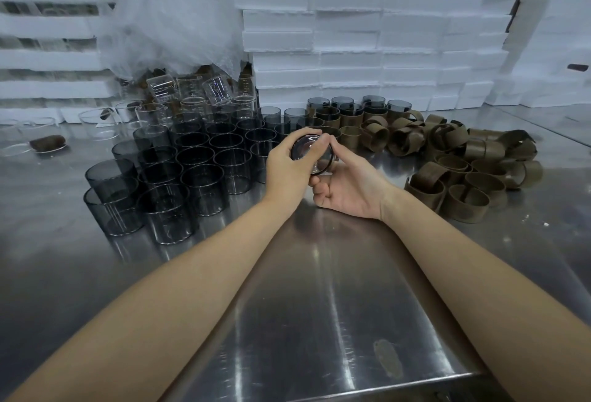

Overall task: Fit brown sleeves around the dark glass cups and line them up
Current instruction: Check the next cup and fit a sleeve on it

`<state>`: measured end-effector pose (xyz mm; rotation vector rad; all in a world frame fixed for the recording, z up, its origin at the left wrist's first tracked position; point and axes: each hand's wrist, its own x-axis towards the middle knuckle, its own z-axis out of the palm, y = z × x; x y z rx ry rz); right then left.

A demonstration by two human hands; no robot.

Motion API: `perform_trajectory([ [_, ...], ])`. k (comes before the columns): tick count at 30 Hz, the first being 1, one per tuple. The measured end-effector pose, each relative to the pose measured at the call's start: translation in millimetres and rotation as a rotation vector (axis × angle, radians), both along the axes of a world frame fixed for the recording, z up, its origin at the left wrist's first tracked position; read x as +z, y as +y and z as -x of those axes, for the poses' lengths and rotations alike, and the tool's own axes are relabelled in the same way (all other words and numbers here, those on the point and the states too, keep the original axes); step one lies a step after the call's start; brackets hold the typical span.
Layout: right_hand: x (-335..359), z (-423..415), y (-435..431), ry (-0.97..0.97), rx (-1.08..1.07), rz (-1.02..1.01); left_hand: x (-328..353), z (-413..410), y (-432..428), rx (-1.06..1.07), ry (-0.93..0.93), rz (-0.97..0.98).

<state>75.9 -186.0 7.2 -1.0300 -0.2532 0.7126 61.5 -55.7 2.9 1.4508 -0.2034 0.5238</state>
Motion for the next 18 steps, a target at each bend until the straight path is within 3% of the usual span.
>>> perform_trajectory([
  [10,-0.7,4.7,5.4,-0.146,-0.025,0.079,0.8,0.8,-2.3,0.088,-0.023,0.059],
  [15,-3.2,4.3,10.1,-0.406,-0.296,0.205,0.4,1.7,-4.3,0.04,-0.054,-0.001],
  [18,-3.8,4.3,10.1,-0.6,-0.441,0.367,-1.2,-0.1,-5.4,0.126,-0.059,0.028],
])
